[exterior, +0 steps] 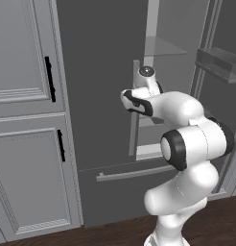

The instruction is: Grab a lemon wedge from the fridge and one ice cube from the ice bowl, and put them in the glass of lemonade.

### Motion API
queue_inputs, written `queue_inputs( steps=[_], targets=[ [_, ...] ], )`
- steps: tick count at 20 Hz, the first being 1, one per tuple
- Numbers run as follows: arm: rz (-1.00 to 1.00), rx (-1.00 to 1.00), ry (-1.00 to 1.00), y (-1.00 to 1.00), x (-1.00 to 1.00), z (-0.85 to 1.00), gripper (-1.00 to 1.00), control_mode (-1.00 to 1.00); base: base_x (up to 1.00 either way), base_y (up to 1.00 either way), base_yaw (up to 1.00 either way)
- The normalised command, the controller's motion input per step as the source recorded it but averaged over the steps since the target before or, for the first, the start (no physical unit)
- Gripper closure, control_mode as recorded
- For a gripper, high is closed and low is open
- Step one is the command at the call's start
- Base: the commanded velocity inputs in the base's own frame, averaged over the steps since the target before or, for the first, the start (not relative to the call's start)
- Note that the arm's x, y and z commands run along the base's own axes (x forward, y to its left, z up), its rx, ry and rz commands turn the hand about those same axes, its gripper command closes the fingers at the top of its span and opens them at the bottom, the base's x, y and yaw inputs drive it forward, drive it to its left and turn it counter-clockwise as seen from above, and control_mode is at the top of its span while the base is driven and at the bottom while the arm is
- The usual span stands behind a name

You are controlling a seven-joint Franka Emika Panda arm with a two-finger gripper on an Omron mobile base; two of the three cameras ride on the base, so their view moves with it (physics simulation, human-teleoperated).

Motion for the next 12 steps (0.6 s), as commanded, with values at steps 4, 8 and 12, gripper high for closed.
queue_inputs(
  steps=[4,8,12],
  targets=[
    [-0.03,0.0,-0.08,0.14,-0.03,0.0,-1.0,-1.0,0.0,0.0,0.0],
    [-0.05,0.0,-0.08,0.02,0.03,0.0,-1.0,-1.0,0.0,0.0,0.0],
    [-0.04,0.0,-0.08,0.16,0.14,-0.04,-1.0,-1.0,0.0,0.0,0.0]
  ],
)
